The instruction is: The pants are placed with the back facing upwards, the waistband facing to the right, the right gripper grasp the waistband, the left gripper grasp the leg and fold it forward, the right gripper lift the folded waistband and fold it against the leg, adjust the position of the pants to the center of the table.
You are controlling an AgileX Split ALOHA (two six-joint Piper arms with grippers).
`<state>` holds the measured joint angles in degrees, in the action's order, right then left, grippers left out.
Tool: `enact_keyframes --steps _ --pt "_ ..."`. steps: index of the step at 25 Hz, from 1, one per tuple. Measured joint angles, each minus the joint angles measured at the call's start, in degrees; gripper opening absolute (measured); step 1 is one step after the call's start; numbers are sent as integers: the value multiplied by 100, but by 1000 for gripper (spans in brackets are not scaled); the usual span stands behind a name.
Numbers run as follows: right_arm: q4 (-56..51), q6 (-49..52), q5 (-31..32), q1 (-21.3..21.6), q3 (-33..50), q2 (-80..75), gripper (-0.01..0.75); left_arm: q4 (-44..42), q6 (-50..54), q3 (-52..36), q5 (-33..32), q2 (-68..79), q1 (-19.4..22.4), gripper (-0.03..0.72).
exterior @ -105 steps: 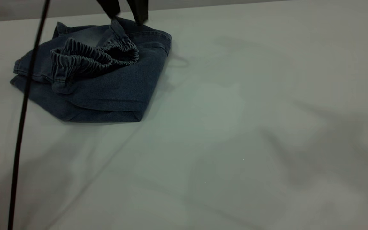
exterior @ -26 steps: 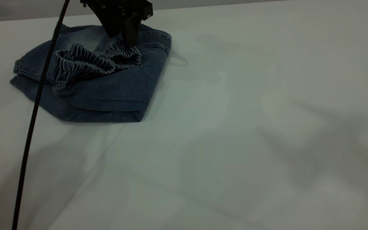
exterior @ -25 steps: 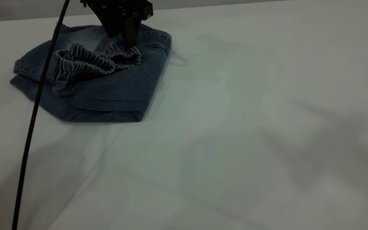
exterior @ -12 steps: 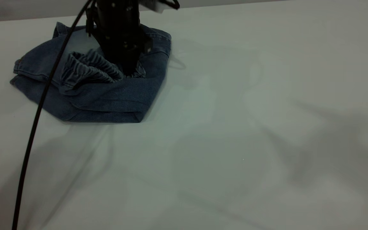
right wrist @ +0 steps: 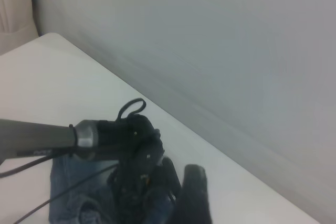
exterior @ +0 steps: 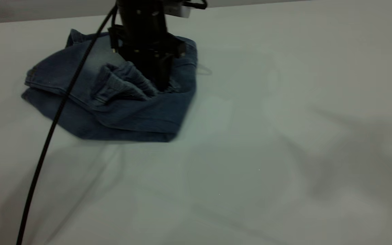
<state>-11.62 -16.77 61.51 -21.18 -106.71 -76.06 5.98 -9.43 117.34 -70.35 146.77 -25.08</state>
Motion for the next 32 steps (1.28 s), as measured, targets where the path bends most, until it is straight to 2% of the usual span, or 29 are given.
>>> enact_keyframes --steps 6,13,16,21,28,32 --pt "-6 0 -5 0 0 0 555 612 842 -5 68 16 -240 397" --pt "-16 -5 -11 0 0 0 555 1281 1365 -5 844 24 -513 397" --pt "-16 -5 -11 0 0 0 555 1390 1212 138 784 37 -542 397" --pt "-16 7 -11 0 0 0 555 1294 943 729 59 6 -542 397" --pt "-3 2 -11 0 0 0 554 983 352 1736 46 -125 -537 397" --pt "17 2 -11 0 0 0 554 556 -298 1793 24 -180 -542 397"
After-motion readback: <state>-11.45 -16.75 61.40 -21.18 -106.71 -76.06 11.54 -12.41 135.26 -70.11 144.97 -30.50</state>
